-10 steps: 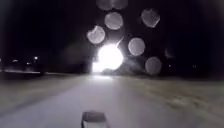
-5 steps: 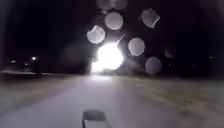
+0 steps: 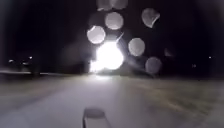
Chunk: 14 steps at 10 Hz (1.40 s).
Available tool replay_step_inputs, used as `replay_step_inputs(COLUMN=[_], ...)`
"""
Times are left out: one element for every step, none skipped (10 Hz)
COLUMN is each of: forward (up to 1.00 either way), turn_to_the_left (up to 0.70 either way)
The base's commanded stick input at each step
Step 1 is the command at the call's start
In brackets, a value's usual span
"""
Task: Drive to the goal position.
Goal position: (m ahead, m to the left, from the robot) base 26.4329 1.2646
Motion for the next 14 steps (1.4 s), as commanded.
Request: replay_step_inputs(forward=[1.00, 1.00, 1.00, 1.00, 1.00, 1.00, 1.00, 1.00, 1.00, 1.00, 1.00, 1.00, 1.00, 1.00], turn_to_the_left=[0.06, 0.00, 0.00, 0.00, 0.00, 0.00, 0.10, 0.36, 0.40, 0.40, 0.16, 0.00, 0.00, 0.00])
